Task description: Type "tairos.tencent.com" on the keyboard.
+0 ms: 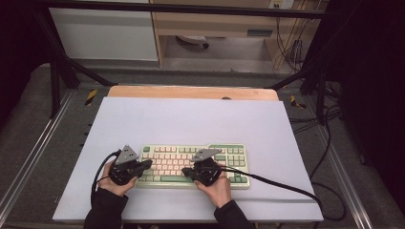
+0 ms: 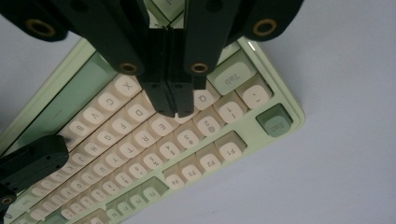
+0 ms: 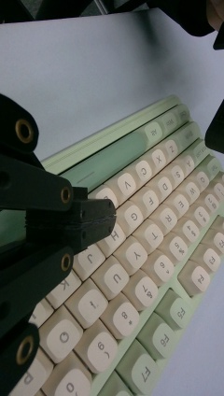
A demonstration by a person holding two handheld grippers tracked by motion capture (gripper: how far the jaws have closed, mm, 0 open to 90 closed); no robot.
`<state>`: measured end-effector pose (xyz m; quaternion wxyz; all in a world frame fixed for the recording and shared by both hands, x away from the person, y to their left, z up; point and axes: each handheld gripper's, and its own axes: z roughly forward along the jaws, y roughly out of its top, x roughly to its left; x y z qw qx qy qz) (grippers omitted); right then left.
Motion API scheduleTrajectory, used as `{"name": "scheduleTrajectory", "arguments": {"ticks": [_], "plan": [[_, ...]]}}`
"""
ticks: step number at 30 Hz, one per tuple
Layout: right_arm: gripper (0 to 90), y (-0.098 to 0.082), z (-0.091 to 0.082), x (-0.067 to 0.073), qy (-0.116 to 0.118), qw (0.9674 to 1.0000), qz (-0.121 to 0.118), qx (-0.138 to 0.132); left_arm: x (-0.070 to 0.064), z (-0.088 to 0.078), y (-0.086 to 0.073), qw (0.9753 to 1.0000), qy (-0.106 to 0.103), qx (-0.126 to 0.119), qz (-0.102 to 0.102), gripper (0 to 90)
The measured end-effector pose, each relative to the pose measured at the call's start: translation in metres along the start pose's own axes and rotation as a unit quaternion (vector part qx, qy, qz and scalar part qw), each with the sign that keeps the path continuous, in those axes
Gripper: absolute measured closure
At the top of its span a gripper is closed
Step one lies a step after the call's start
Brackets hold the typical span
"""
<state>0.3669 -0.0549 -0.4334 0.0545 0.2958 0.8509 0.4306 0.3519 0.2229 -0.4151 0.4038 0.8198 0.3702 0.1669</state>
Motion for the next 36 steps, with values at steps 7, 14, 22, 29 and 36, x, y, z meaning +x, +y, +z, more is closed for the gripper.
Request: {"name": "scheduleTrajectory", "arguments": {"ticks": [7, 14, 22, 29, 36], "plan": [[90.0, -0.001, 0.001, 0.0, -0.002, 1.0, 0.001, 0.004, 0.0, 0.0, 0.0, 1.0, 0.0, 0.0, 0.0, 89.0], [90.0, 0.003, -0.01, 0.0, -0.009, 0.9999, -0.009, -0.002, -0.001, 0.0, 0.0, 1.0, 0.0, -0.001, 0.001, 89.0], [90.0, 0.007, -0.025, -0.003, -0.02, 0.9997, -0.014, -0.006, -0.003, 0.0, 0.002, 1.0, -0.003, -0.002, 0.004, 89.0], [90.0, 0.001, -0.038, -0.012, -0.028, 0.9995, -0.006, -0.01, -0.008, 0.0, 0.005, 0.9999, -0.008, -0.004, 0.009, 88.8], [90.0, -0.007, -0.05, -0.019, -0.037, 0.9993, 0.002, -0.01, -0.014, 0.003, 0.007, 0.9998, -0.012, -0.004, 0.014, 88.8]]}}
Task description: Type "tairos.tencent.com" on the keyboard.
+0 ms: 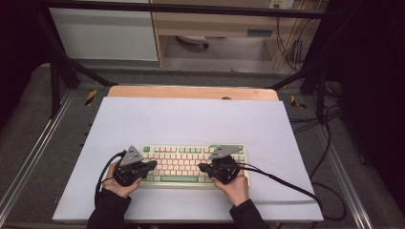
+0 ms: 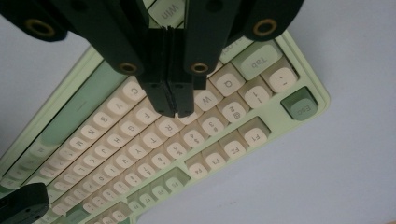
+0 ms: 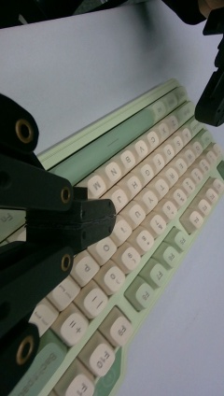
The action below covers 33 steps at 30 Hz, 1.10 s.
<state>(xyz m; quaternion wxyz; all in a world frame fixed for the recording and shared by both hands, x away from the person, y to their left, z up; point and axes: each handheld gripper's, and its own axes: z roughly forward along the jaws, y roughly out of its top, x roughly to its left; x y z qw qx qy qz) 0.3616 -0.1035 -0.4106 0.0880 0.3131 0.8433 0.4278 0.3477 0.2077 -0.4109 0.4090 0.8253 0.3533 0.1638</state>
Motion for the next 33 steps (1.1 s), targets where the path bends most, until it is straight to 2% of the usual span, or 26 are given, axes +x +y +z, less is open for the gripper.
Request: {"name": "scheduleTrajectory", "arguments": {"ticks": [11, 23, 33], "plan": [[90.0, -0.011, -0.013, -0.009, -0.012, 0.9999, 0.009, -0.005, -0.01, 0.009, 0.004, 0.9999, -0.007, 0.006, 0.01, 88.9], [90.0, -0.018, -0.023, -0.014, -0.015, 0.9997, 0.017, -0.012, -0.02, 0.023, 0.008, 0.9995, -0.018, 0.015, 0.019, 88.9], [90.0, -0.021, -0.023, -0.015, -0.013, 0.9997, 0.018, -0.012, -0.024, 0.031, 0.005, 0.9991, -0.023, 0.026, 0.024, 88.9]]}}
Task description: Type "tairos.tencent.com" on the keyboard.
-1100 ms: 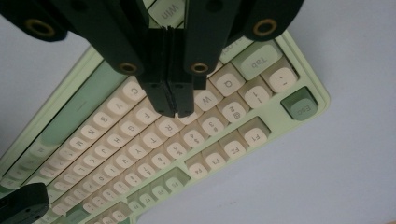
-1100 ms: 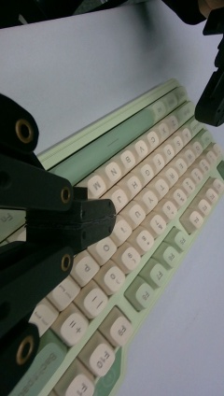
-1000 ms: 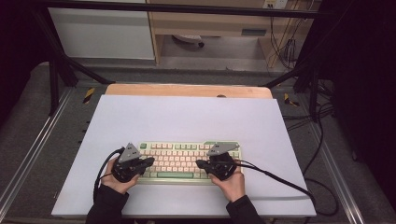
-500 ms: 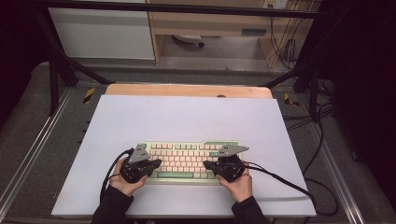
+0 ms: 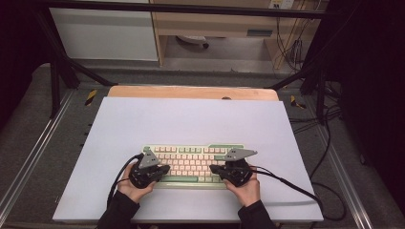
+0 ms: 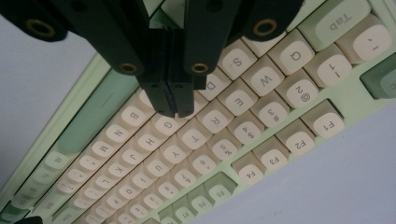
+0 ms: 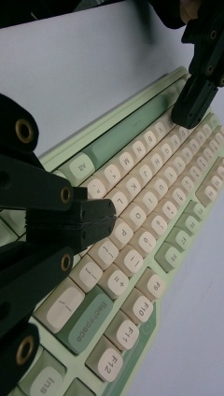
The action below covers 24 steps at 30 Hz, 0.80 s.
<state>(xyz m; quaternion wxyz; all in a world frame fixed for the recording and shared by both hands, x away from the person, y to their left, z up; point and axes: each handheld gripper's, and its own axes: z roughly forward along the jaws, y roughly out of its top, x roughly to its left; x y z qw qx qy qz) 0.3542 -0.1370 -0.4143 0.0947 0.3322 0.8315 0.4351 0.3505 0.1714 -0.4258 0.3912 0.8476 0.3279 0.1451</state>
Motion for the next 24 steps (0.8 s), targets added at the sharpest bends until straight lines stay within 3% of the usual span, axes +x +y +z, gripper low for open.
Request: {"name": "scheduleTrajectory", "arguments": {"ticks": [13, 24], "plan": [[90.0, -0.0001, -0.0004, -0.0002, -0.001, 1.0, 0.0, -0.002, -0.0015, 0.0041, -0.0028, 1.0, -0.003, 0.008, 0.003, 89.0], [90.0, -0.0004, -0.0013, -0.0007, -0.002, 1.0, 0.001, -0.002, -0.002, -0.0021, -0.0006, 1.0, -0.002, -0.005, 0.005, 89.2]]}}
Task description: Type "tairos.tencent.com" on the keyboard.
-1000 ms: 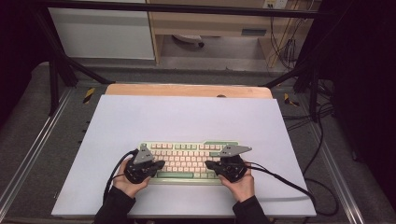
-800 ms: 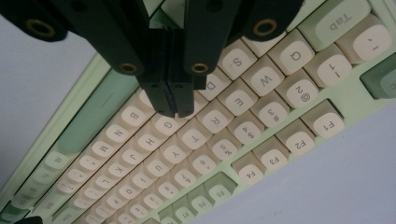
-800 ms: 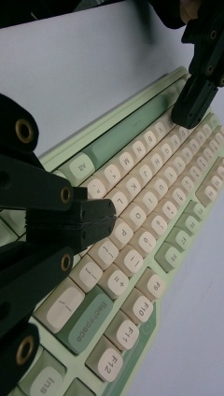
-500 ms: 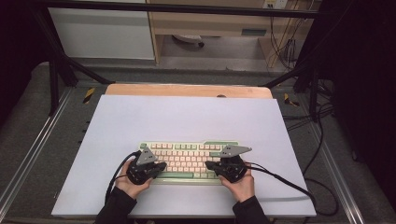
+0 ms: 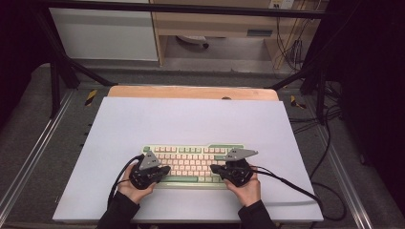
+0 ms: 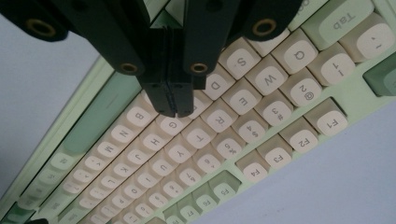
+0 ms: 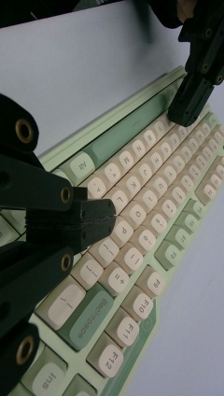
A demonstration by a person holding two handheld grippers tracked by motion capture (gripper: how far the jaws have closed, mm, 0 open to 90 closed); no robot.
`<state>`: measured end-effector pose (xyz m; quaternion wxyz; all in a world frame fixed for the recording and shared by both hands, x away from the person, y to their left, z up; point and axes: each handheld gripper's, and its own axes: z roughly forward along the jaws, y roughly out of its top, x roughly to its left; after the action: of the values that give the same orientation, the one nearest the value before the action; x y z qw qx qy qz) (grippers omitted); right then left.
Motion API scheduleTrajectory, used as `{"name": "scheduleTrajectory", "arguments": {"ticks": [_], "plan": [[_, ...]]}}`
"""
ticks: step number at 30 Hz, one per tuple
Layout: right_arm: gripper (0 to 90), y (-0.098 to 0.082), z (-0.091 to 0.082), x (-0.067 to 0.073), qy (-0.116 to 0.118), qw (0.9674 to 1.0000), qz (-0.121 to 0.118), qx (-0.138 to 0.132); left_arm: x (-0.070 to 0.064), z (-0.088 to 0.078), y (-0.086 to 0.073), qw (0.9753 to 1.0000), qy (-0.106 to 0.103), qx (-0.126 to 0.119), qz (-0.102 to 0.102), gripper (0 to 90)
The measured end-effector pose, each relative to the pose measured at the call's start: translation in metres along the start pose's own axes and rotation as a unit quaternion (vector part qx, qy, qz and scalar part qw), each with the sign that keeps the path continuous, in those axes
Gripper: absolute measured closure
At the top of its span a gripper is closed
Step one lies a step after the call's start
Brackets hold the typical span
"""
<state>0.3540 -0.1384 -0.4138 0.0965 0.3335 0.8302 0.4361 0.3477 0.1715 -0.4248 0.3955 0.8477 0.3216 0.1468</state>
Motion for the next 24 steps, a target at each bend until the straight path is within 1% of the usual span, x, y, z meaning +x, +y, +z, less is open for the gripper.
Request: {"name": "scheduleTrajectory", "arguments": {"ticks": [14, 24], "plan": [[90.0, 0.0, -0.001, -0.001, -0.001, 1.0, 0.001, -0.002, 0.006, -0.011, 0.002, 0.9999, 0.004, -0.011, -0.006, 90.0], [90.0, 0.0, -0.002, -0.001, -0.002, 1.0, 0.002, -0.003, 0.011, -0.017, 0.006, 0.9997, 0.01, -0.018, -0.012, 90.0]]}}
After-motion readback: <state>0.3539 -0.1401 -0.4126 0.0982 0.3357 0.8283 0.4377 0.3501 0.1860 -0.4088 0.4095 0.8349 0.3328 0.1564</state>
